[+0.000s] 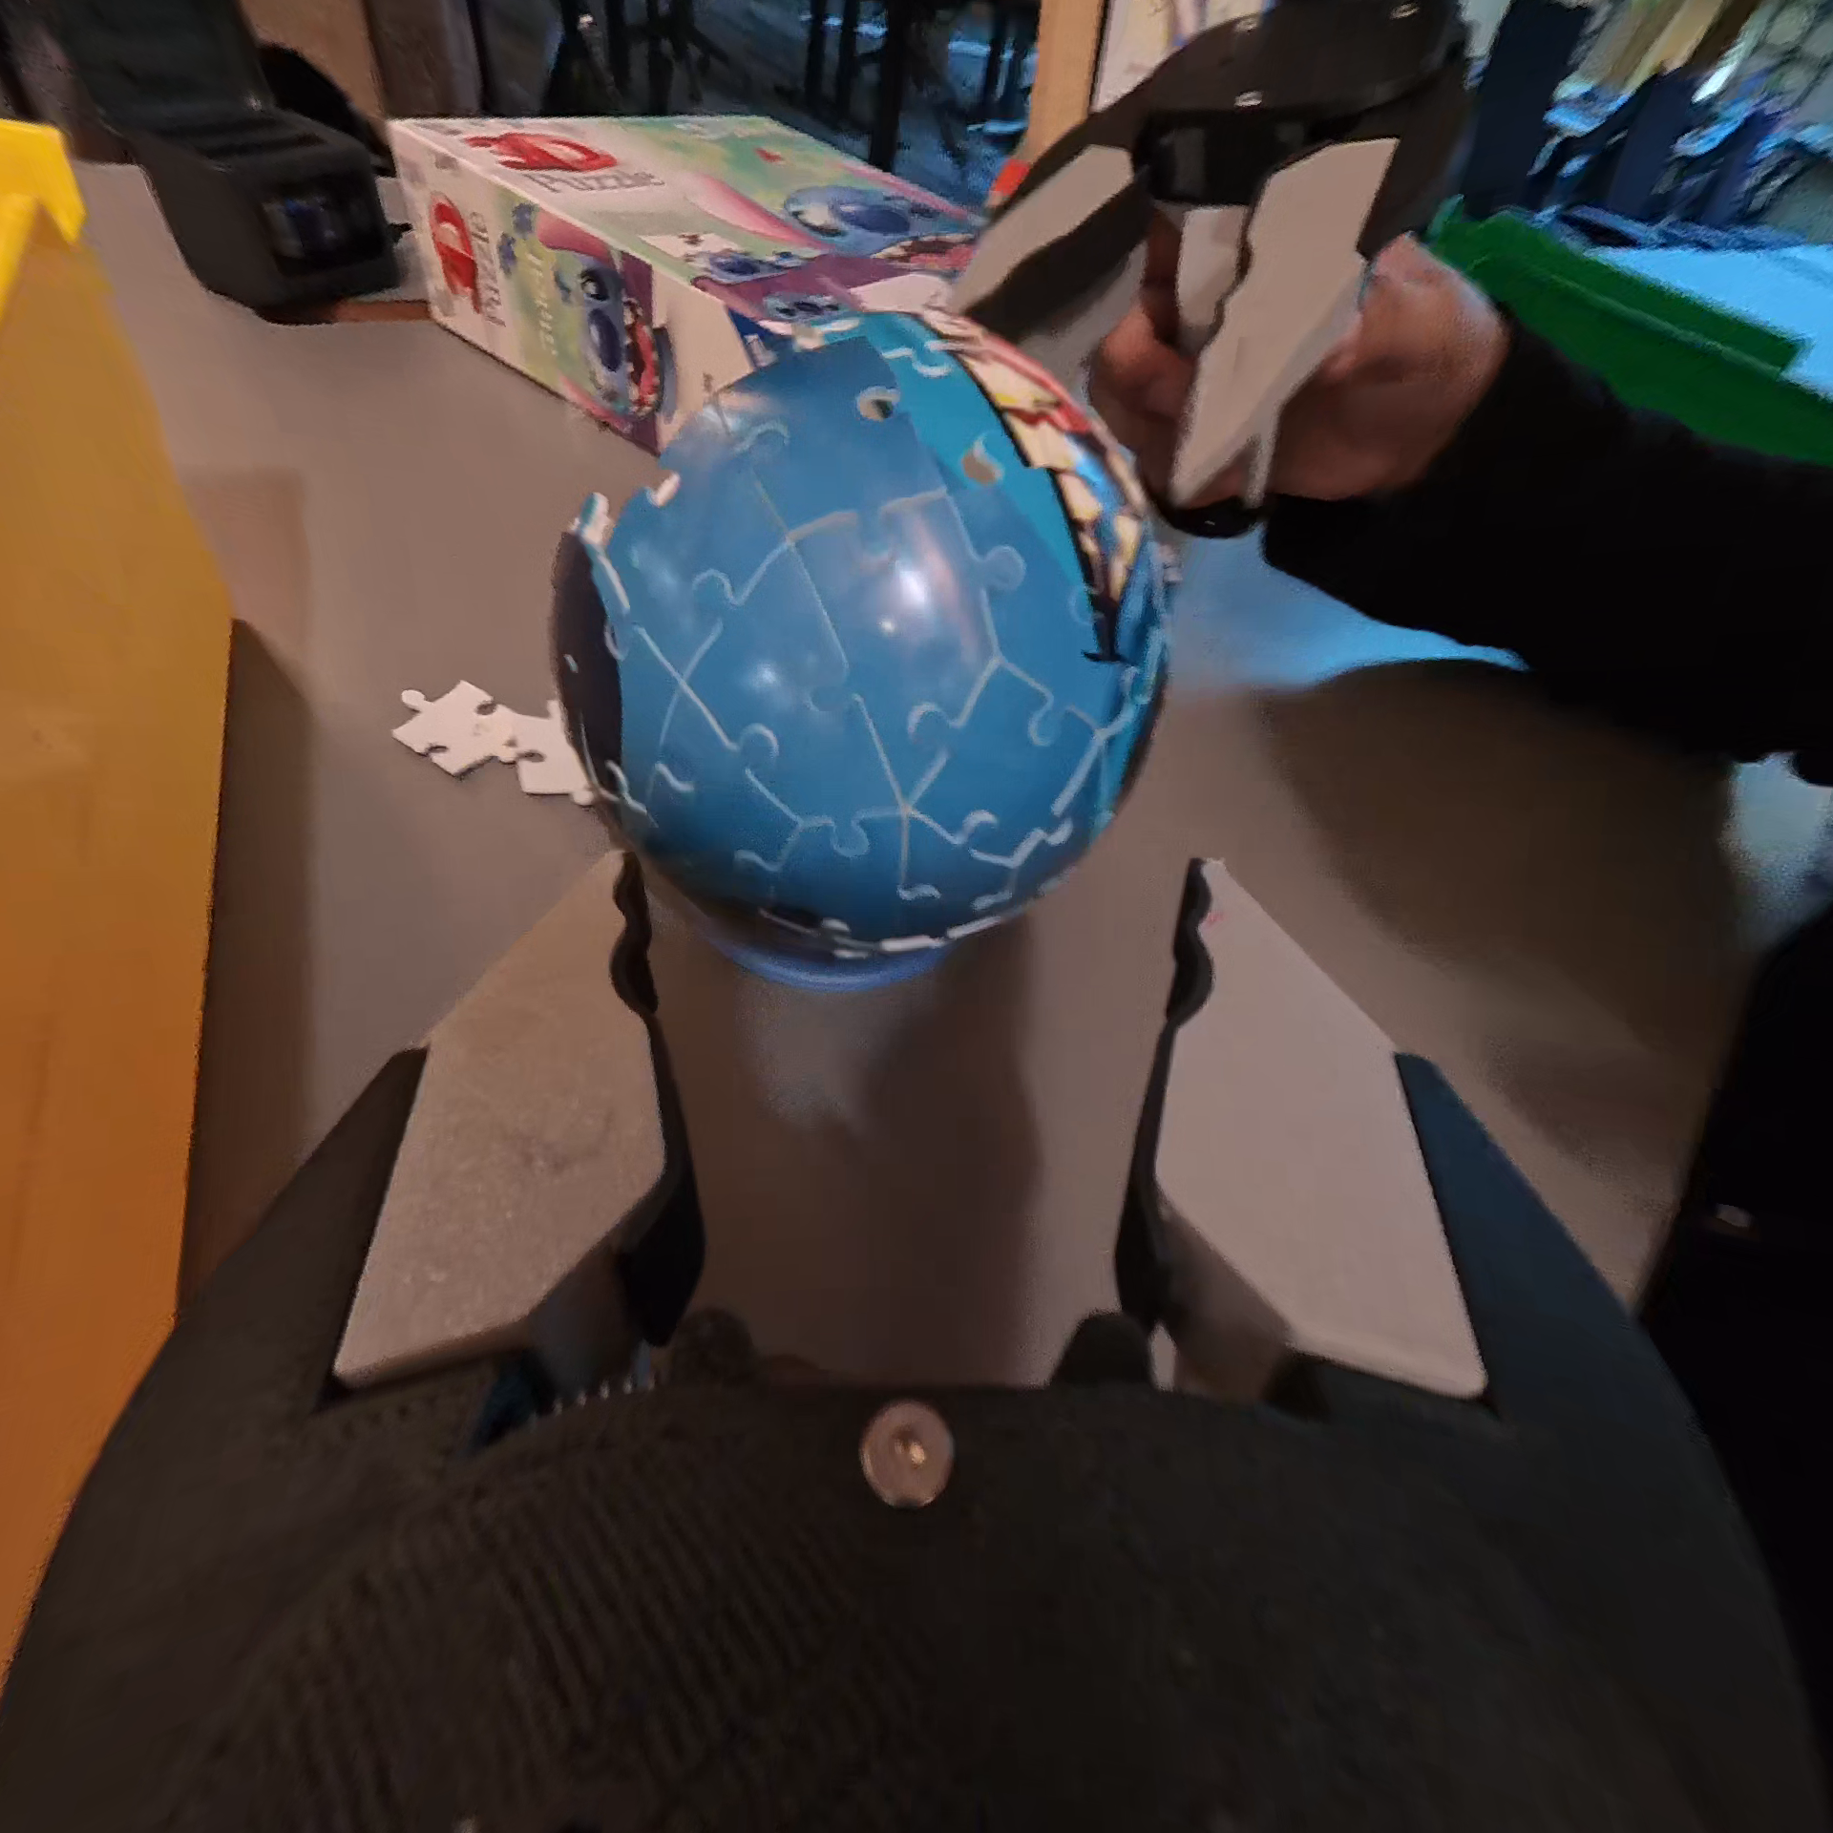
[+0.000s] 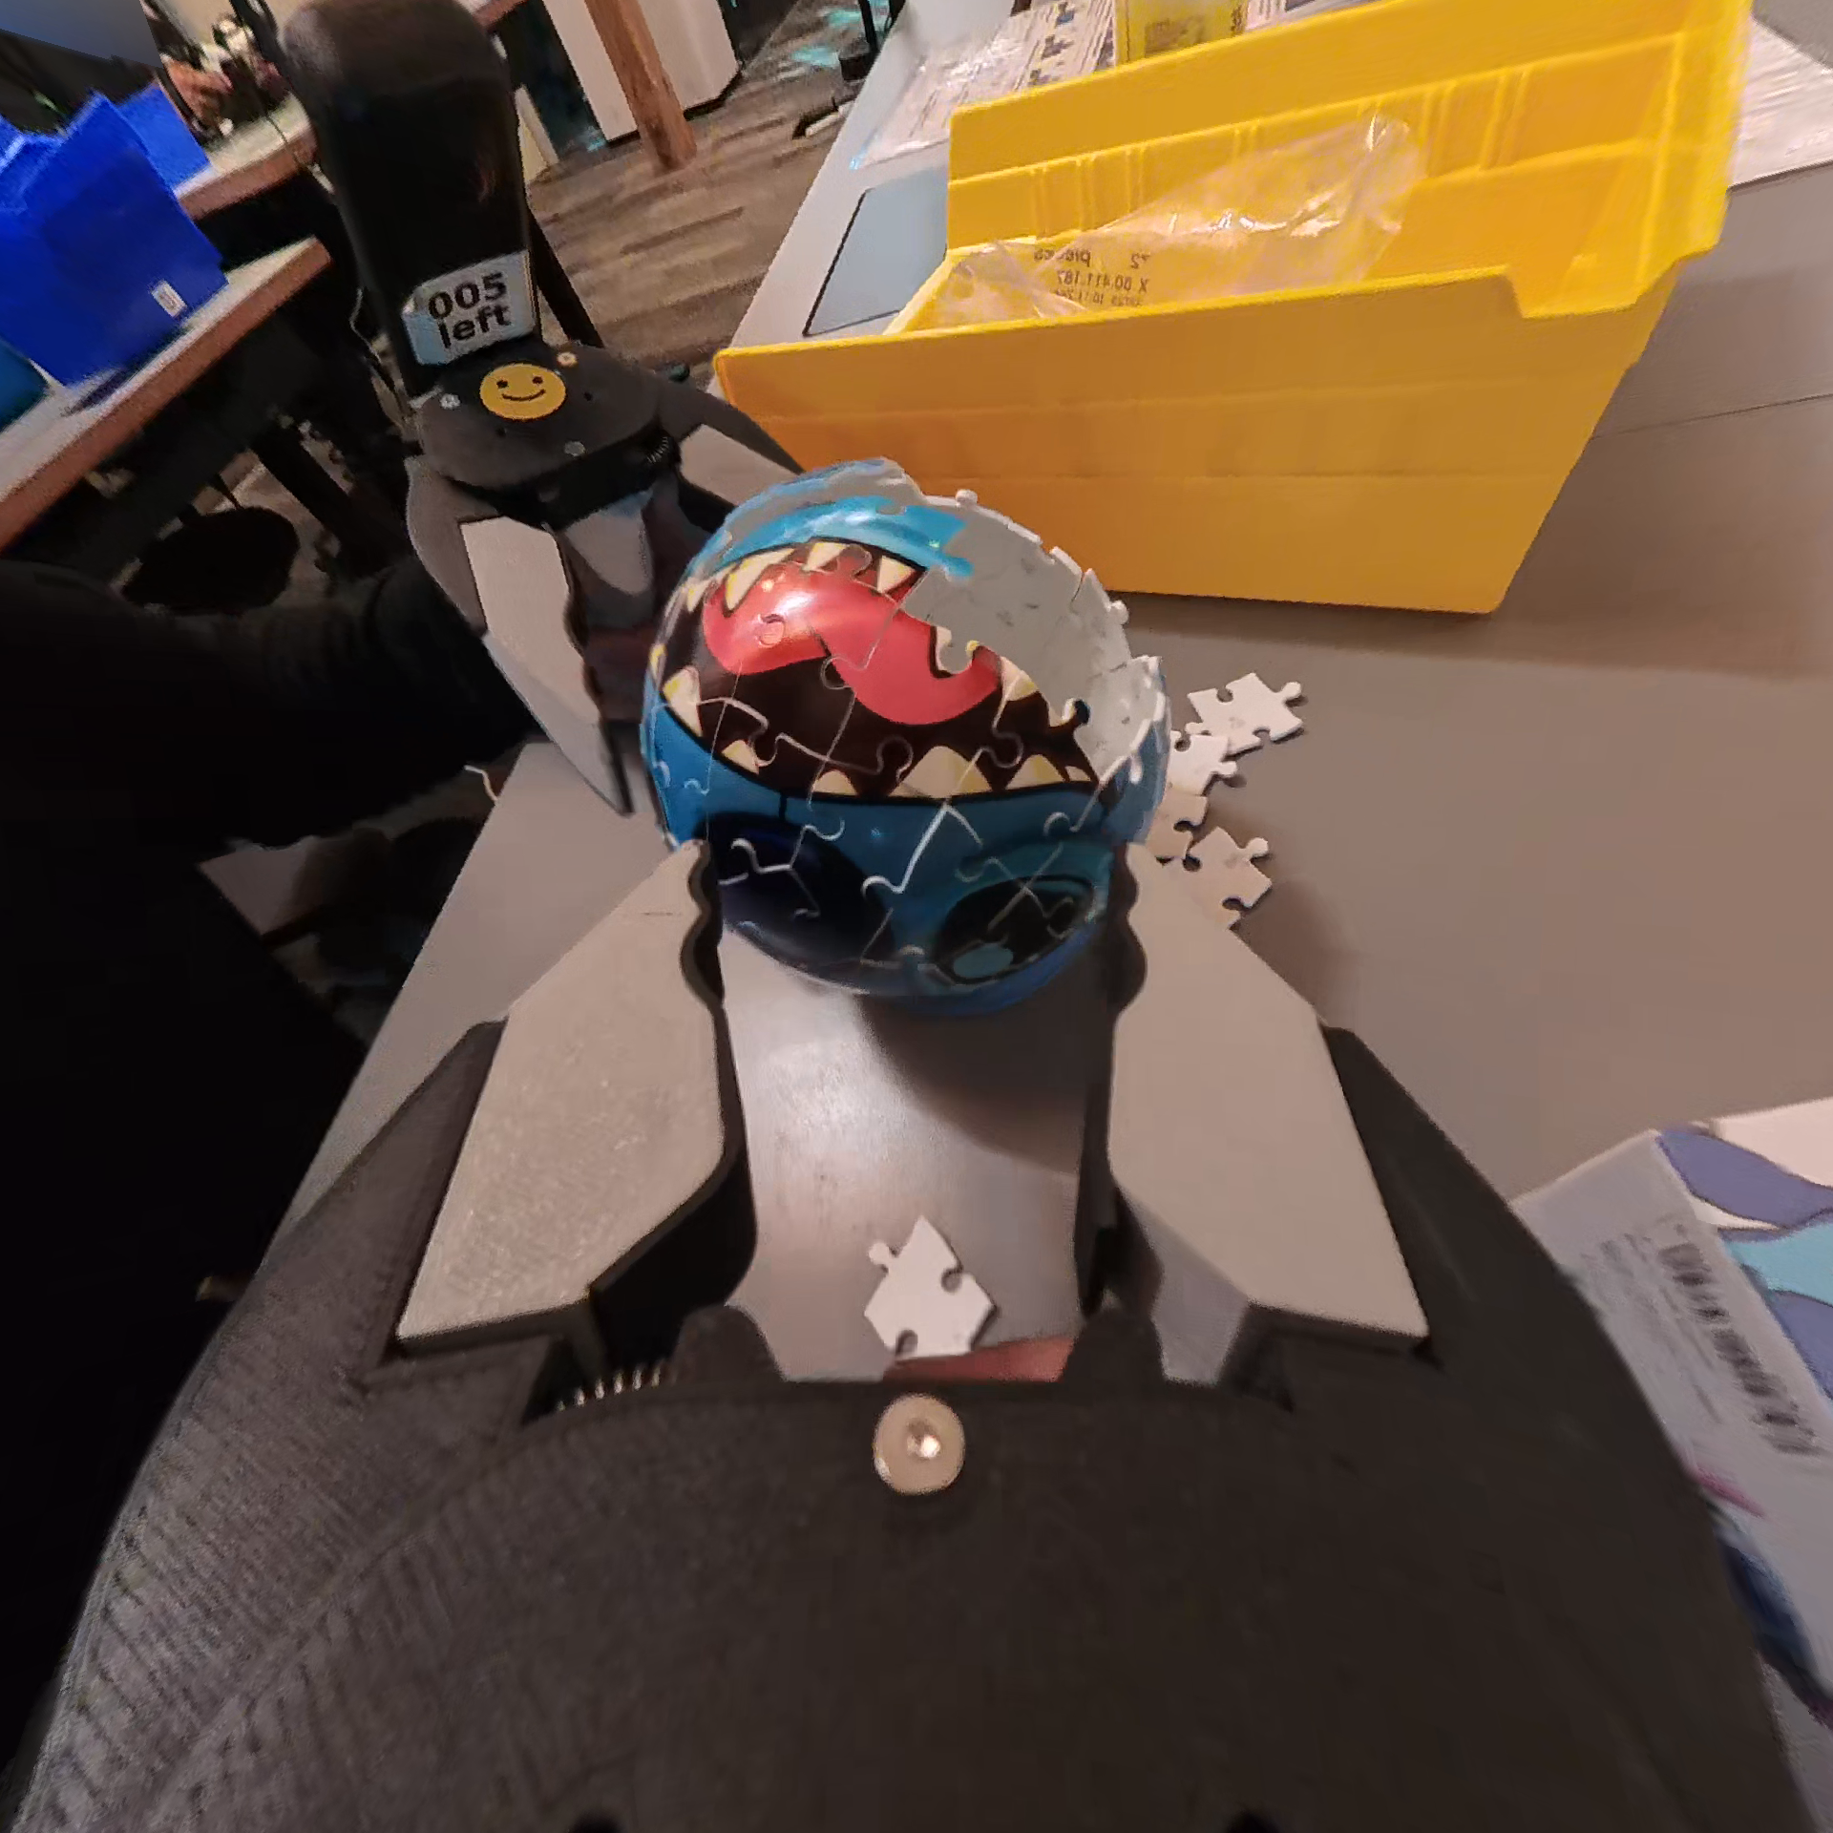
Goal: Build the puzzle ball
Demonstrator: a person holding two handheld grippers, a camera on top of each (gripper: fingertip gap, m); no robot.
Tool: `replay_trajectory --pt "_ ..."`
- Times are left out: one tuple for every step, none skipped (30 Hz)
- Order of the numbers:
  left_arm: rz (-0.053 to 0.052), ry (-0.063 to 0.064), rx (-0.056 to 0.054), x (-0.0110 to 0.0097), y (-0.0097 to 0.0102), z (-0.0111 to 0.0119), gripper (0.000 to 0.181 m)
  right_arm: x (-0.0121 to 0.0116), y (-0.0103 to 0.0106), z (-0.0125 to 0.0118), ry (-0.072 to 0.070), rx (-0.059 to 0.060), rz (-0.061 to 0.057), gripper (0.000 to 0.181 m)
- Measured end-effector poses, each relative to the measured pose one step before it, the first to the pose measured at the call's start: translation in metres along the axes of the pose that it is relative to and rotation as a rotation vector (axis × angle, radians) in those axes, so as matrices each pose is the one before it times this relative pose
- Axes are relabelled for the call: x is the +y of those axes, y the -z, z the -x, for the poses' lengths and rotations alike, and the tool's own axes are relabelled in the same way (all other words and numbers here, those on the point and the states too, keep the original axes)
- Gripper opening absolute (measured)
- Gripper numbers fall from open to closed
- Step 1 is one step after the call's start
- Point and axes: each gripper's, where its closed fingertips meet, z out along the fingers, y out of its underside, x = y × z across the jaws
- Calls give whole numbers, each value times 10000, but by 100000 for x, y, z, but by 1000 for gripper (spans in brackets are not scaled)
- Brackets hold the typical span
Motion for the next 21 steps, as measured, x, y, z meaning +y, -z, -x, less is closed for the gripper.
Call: replay_trajectory --pt "-60 102 385 146 738 -435 104 -396 781 -132 167 58 -153 76" --pt "-57 -11 256 221 767 -197 104 -442 874 -230 171 83 -215 76" --pt "-109 -56 76 235 746 112 104 -281 830 -318 162 97 -181 75" --pt "-86 -21 26 281 636 227 103 -19 677 -258 170 34 -95 74" --pt "-71 162 75 122 549 184 103 307 495 -200 145 -15 31 74" --pt "-196 140 311 -182 507 -151 102 573 273 -195 68 -16 138 74" --pt "-255 70 303 -295 404 -210 101 677 57 44 25 -171 158 75" --pt "-222 118 287 -291 233 -184 99 653 -124 416 5 -402 150 76" --pt "-57 182 337 -77 67 -204 97 598 -249 559 -2 -499 151 76" --pt "27 221 396 30 -33 -240 97 442 -365 495 -19 -442 114 76" --pt "0 189 427 -28 -39 -320 94 336 -490 397 -47 -401 114 78" --pt "-34 105 335 -82 -60 -280 94 351 -611 239 -75 -334 212 80" --pt "8 18 168 -39 -106 -126 95 378 -689 -103 -63 -155 317 82" --pt "81 -12 58 60 -161 -7 97 375 -728 -371 -22 6 378 86" --pt "125 18 1 127 -175 69 100 314 -694 -409 15 62 366 90" --pt "113 58 -72 124 -145 167 101 158 -622 -360 26 70 262 94" --pt "89 50 -114 108 -95 190 102 85 -534 -157 -10 -31 178 94" --pt "44 -3 -151 58 -56 181 102 75 -454 102 -37 -171 151 95" --pt "61 -32 -185 59 -69 210 104 83 -388 131 -39 -168 123 96" --pt "130 -84 -244 89 -155 345 105 42 -345 41 -12 -111 61 97" --pt "201 -154 -303 120 -260 491 106 -62 -338 72 21 -134 -9 98"
